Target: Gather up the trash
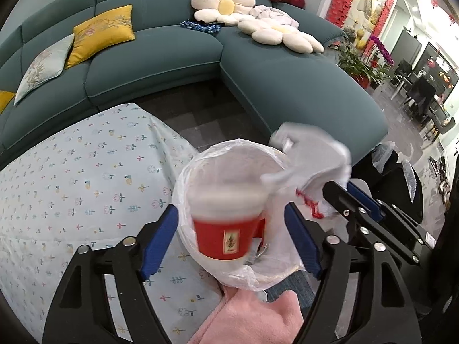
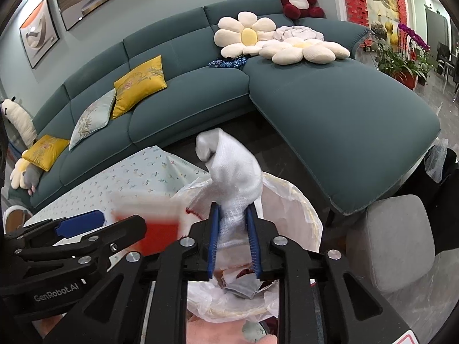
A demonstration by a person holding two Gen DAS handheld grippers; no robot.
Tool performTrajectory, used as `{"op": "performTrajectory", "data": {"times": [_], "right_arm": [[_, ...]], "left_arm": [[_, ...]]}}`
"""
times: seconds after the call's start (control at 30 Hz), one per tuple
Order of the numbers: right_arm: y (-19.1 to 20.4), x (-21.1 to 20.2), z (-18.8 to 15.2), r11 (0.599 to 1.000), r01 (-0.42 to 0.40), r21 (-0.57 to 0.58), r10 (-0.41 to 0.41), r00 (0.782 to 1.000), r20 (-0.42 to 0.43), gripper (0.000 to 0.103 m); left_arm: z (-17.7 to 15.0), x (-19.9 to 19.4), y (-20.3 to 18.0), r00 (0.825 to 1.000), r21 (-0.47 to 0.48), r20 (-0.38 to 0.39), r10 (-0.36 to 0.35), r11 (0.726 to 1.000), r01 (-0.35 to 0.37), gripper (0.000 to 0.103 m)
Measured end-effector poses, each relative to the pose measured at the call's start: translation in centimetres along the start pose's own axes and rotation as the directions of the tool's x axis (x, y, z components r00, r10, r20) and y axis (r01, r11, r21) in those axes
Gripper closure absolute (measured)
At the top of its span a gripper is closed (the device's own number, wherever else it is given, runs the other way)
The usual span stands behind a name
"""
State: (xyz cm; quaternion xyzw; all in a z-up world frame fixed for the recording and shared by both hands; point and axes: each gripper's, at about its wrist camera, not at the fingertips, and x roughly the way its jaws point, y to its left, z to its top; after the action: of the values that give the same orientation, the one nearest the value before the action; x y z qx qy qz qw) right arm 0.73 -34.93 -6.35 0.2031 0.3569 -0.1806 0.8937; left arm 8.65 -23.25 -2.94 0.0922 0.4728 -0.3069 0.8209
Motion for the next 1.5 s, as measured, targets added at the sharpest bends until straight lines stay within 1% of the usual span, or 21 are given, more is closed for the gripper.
{"op": "performTrajectory", "data": {"times": [0.1, 0.2, 0.33, 0.47, 0.63, 0.7, 0.77, 0.87, 0.93, 1.1, 1.17, 1.33, 1.5], "right_arm": [[0.0, -0.1, 0.1, 1.0, 0.0, 0.003, 0.0, 1.0, 0.004, 0.076], [0.2, -0.3, 0.2, 1.0, 0.0, -0.002, 0.0, 1.0, 0.005, 0.072], [0.5, -0.8, 0.3, 1.0, -0.001, -0.019, 0.001, 1.0, 0.006, 0.07], [0.9, -1.4, 0.5, 0.999, 0.004, -0.042, -0.004, 1.0, 0.01, 0.062], [1.1, -2.1, 0.6, 0.997, 0.018, -0.069, -0.018, 1.0, 0.002, 0.051], [1.2, -2.3, 0.5, 0.996, 0.029, -0.088, -0.029, 1.0, 0.0, 0.041], [1.5, -2.4, 0.4, 0.994, 0.037, -0.106, -0.037, 0.999, -0.003, 0.035], [1.7, -2.5, 0.2, 0.991, 0.049, -0.126, -0.052, 0.998, -0.021, 0.024], [1.7, -2.7, 0.0, 0.99, 0.049, -0.131, -0.053, 0.998, -0.026, 0.021], [2.2, -3.1, -0.8, 0.983, 0.068, -0.171, -0.074, 0.997, -0.033, 0.016], [2.4, -3.2, -1.1, 0.981, 0.069, -0.181, -0.077, 0.996, -0.039, 0.006], [2.6, -3.5, -1.6, 0.975, 0.074, -0.211, -0.084, 0.996, -0.039, 0.007], [2.7, -3.5, -1.5, 0.973, 0.078, -0.218, -0.089, 0.995, -0.041, 0.007]], "left_arm": [[0.0, -0.3, 0.3, 1.0, -0.001, 0.012, 0.013, 1.0, -0.013, 0.028], [0.0, -0.6, 0.4, 0.999, 0.001, 0.021, 0.026, 1.0, -0.026, 0.028], [0.0, -1.4, 0.6, 0.998, 0.018, 0.041, 0.05, 0.999, -0.051, 0.028], [-0.1, -2.1, 1.1, 0.995, 0.025, 0.059, 0.078, 0.997, -0.079, 0.028], [-0.7, -2.8, 1.8, 0.989, 0.032, 0.078, 0.129, 0.991, -0.132, 0.025], [-1.1, -3.0, 2.0, 0.985, 0.038, 0.088, 0.151, 0.987, -0.155, 0.02], [-1.4, -3.2, 2.1, 0.978, 0.046, 0.101, 0.181, 0.981, -0.187, 0.02], [-1.9, -3.3, 2.1, 0.972, 0.063, 0.103, 0.212, 0.974, -0.219, 0.019], [-2.2, -3.4, 2.1, 0.969, 0.067, 0.104, 0.226, 0.97, -0.234, 0.014], [-2.9, -3.8, 2.2, 0.964, 0.07, 0.114, 0.24, 0.966, -0.249, 0.013], [-3.3, -3.8, 2.1, 0.962, 0.076, 0.115, 0.247, 0.964, -0.257, 0.013], [-3.8, -3.6, 1.8, 0.959, 0.094, 0.112, 0.26, 0.958, -0.271, 0.013], [-4.0, -3.4, 2.0, 0.96, 0.088, 0.105, 0.26, 0.959, -0.27, 0.012]]}}
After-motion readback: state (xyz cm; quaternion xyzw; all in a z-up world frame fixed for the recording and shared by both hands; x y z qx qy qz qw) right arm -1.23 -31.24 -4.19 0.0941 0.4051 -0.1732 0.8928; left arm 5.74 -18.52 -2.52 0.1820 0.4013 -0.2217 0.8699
